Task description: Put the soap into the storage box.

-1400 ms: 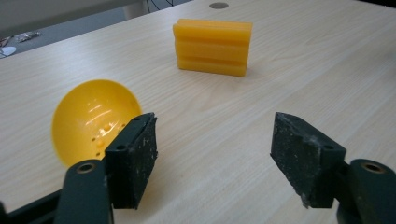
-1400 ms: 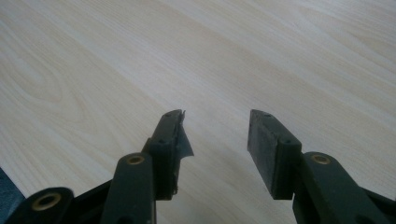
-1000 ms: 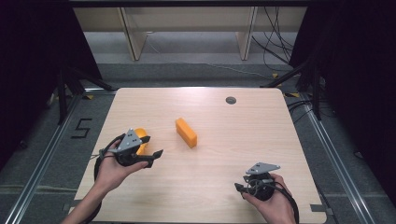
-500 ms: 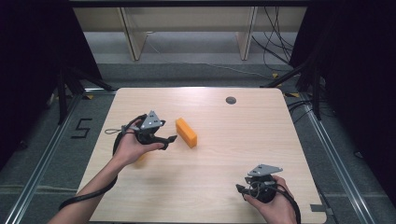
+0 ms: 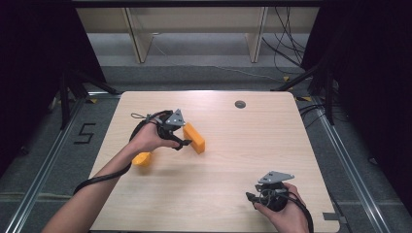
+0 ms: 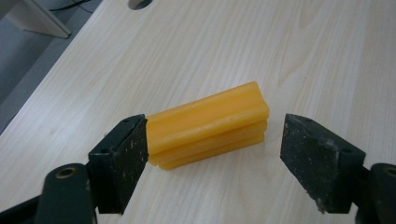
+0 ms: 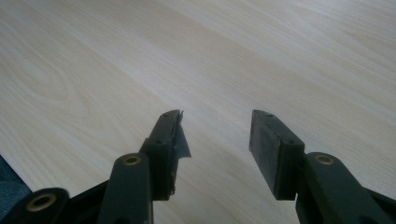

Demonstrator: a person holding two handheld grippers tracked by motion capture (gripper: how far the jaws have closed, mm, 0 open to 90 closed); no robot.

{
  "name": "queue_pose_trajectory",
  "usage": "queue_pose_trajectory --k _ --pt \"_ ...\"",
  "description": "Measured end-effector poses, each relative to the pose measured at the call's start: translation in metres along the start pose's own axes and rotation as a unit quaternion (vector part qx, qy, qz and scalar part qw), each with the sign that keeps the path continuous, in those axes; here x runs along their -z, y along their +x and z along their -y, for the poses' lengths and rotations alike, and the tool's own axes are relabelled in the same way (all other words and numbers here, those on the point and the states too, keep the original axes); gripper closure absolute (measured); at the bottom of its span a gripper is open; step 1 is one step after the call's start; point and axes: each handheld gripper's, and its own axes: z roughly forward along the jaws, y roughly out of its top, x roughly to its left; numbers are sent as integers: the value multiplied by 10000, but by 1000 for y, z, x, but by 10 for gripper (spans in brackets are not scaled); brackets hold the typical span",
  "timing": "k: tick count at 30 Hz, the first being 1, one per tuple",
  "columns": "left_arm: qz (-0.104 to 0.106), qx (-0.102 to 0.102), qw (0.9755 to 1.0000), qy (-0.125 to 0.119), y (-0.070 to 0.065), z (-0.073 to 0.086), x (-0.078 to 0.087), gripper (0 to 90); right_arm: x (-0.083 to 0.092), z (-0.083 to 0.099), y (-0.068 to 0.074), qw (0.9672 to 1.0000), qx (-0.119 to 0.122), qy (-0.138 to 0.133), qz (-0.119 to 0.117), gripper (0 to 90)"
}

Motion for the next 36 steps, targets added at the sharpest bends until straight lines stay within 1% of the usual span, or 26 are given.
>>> queue_pose_trajectory --k 1,2,3,5,8,9,11,14,15,16,17,19,21,22,23,24,25,26,27,28,30,31,32,33,35,36 --pt "58 -145 9998 121 2 -3 -3 209 0 0 0 10000 5 -4 17 541" --pt "58 -145 9998 121 2 -3 -3 209 0 0 0 10000 5 -4 17 541" --pt "98 -302 9993 195 4 -6 -6 209 0 0 -1 10000 16 12 23 541" --pt "208 -414 9985 286 3 -12 -13 199 0 0 -1 10000 10 9 24 541" --pt "241 -755 9955 520 -2 -18 -21 189 0 0 -1 10000 67 48 55 541" --pt "293 -863 9940 606 -3 -20 -23 187 -1 0 -1 10000 47 -11 13 541" --pt "323 -918 9932 643 -4 -21 -25 187 -1 0 -1 10000 28 -51 11 541" --pt "530 -1160 9884 829 -7 -26 -34 203 -1 0 -2 10000 35 -34 -4 540" --pt "530 -1160 9884 829 -7 -26 -34 213 -1 0 -2 10000 35 -34 -4 540" --pt "624 -1062 9895 757 -8 -25 -38 213 -1 1 -2 10000 33 -33 -4 539" --pt "632 -1087 9888 800 -7 -26 -39 210 -1 1 -1 10000 17 -22 -9 539" --pt "598 -1291 9850 973 -7 -26 -42 210 -1 1 -1 10000 -2 -26 -16 538" --pt "591 -1529 9800 1130 -6 -28 -44 208 -1 1 -2 10000 11 17 -21 537" --pt "622 -1516 9803 1106 -6 -28 -44 208 -1 1 -2 10000 11 17 -21 537" --pt "701 -1452 9813 1047 -6 -28 -47 205 -4 2 -2 9999 60 -80 4 537" --pt "701 -1452 9813 1047 -6 -28 -47 205 -4 2 -2 9999 56 -89 10 536" --pt "730 -1500 9800 1085 -5 -27 -50 206 -3 1 -1 10000 -27 -54 -27 536" --pt "730 -1500 9800 1085 -5 -27 -50 207 -3 1 -1 10000 -27 -54 -27 536" --pt "723 -1609 9781 1106 -4 -28 -51 207 -4 2 -2 10000 52 -78 6 535" --pt "723 -1609 9781 1106 -4 -28 -51 212 -3 2 -1 10000 -43 -46 -25 535" --pt "726 -1667 9774 1082 -4 -29 -51 210 -3 2 -1 10000 -71 -26 -20 534" --pt "713 -1688 9772 1076 -3 -29 -52 210 -3 2 -1 10000 -71 -26 -20 534" --pt "693 -1702 9771 1069 -3 -30 -53 210 -2 1 -2 10000 -37 68 -25 533" --pt "667 -1778 9759 1076 -1 -31 -54 215 -2 1 -1 9999 -67 71 -31 532" --pt "681 -1781 9759 1066 -1 -32 -54 212 -2 1 -1 10000 -45 80 -37 531" --pt "743 -1762 9755 1089 -2 -33 -56 208 -2 2 -1 9999 -63 86 -35 529"
